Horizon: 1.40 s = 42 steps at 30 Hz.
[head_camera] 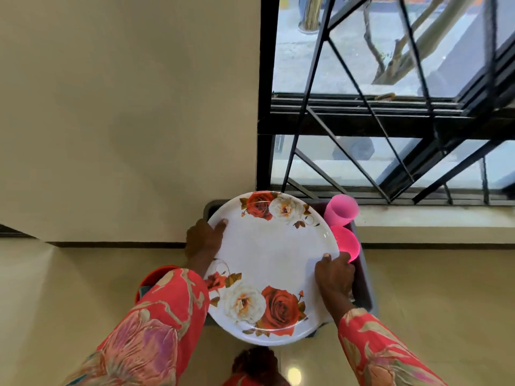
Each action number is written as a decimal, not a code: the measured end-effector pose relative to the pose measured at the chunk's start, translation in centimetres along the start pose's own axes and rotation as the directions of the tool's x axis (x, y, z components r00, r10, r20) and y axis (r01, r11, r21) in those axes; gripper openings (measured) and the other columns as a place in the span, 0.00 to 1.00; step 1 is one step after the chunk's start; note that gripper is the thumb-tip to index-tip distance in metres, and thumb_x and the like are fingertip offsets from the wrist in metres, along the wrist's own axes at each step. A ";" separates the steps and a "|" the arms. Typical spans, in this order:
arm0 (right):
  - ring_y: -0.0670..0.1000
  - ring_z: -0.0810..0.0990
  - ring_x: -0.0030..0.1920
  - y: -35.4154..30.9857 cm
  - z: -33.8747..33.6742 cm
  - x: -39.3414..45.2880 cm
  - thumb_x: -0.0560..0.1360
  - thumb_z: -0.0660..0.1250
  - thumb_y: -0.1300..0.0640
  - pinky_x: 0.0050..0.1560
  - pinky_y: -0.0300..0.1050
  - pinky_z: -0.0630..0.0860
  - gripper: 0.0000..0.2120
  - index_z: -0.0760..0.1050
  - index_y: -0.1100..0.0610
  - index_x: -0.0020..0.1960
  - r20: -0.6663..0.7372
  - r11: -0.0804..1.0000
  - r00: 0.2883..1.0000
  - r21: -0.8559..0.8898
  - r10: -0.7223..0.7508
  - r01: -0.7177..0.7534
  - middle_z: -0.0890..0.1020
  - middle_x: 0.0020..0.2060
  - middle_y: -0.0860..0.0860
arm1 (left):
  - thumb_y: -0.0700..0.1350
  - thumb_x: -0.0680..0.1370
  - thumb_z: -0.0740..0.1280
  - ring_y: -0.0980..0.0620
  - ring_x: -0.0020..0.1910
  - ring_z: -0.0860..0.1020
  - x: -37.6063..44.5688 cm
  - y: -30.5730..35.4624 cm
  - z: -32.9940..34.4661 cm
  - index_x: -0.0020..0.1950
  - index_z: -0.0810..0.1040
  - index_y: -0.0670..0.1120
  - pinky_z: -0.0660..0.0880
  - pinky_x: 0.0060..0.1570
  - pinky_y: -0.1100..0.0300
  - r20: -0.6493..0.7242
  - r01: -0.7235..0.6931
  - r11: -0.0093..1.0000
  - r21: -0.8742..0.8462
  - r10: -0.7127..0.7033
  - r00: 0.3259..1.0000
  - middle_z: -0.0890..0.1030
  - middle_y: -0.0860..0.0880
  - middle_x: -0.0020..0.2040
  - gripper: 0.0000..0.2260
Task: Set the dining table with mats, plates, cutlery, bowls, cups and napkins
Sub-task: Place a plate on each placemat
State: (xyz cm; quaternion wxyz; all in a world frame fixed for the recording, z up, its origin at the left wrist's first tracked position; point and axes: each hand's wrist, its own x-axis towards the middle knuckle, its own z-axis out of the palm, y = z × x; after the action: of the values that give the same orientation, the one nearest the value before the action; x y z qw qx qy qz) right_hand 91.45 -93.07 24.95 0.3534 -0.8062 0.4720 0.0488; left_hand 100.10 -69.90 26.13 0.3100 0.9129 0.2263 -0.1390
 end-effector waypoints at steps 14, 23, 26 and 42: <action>0.64 0.72 0.60 2.5 -8.0 -10.9 0.78 0.57 0.53 0.58 0.56 0.72 0.16 0.68 0.60 0.63 -0.203 0.999 0.978 0.017 -0.046 0.050 0.73 0.59 0.64 | 0.71 0.55 0.70 0.38 0.51 0.80 -6.9 -3.6 -6.6 0.56 0.80 0.44 0.74 0.58 0.42 0.547 0.249 0.861 -0.444 0.040 0.836 0.82 0.41 0.53 0.40; 0.65 0.71 0.61 9.2 -9.3 -21.5 0.79 0.56 0.54 0.59 0.55 0.69 0.17 0.66 0.60 0.65 -0.325 0.988 0.936 0.116 0.135 -0.102 0.72 0.59 0.65 | 0.56 0.80 0.57 0.41 0.44 0.78 -12.9 -6.5 -8.6 0.54 0.77 0.44 0.74 0.43 0.49 0.827 0.291 0.878 -0.381 0.183 0.531 0.84 0.42 0.37 0.18; 0.66 0.72 0.60 12.2 -9.2 -25.0 0.78 0.56 0.55 0.59 0.56 0.69 0.16 0.67 0.61 0.63 -0.343 0.973 0.916 0.166 0.207 -0.158 0.72 0.59 0.66 | 0.54 0.80 0.58 0.40 0.42 0.81 -14.6 -7.7 -8.4 0.56 0.77 0.44 0.75 0.44 0.47 0.870 0.244 0.906 -0.345 0.212 0.445 0.84 0.42 0.40 0.16; 0.64 0.76 0.53 29.0 -8.9 -41.8 0.78 0.58 0.56 0.48 0.50 0.70 0.11 0.69 0.60 0.57 -0.505 0.797 0.618 0.434 0.602 -0.421 0.76 0.50 0.63 | 0.51 0.78 0.63 0.39 0.49 0.80 -27.4 -11.9 -2.1 0.64 0.73 0.43 0.75 0.47 0.42 0.985 -0.071 0.996 -0.053 0.064 0.162 0.83 0.40 0.47 0.18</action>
State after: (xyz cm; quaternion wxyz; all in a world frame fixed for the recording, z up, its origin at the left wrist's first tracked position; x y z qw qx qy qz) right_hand 43.13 -77.05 33.66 0.2560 -0.5482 0.7744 -0.1850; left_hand 70.86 -69.20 32.56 0.3861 0.6168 -0.0685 -0.6825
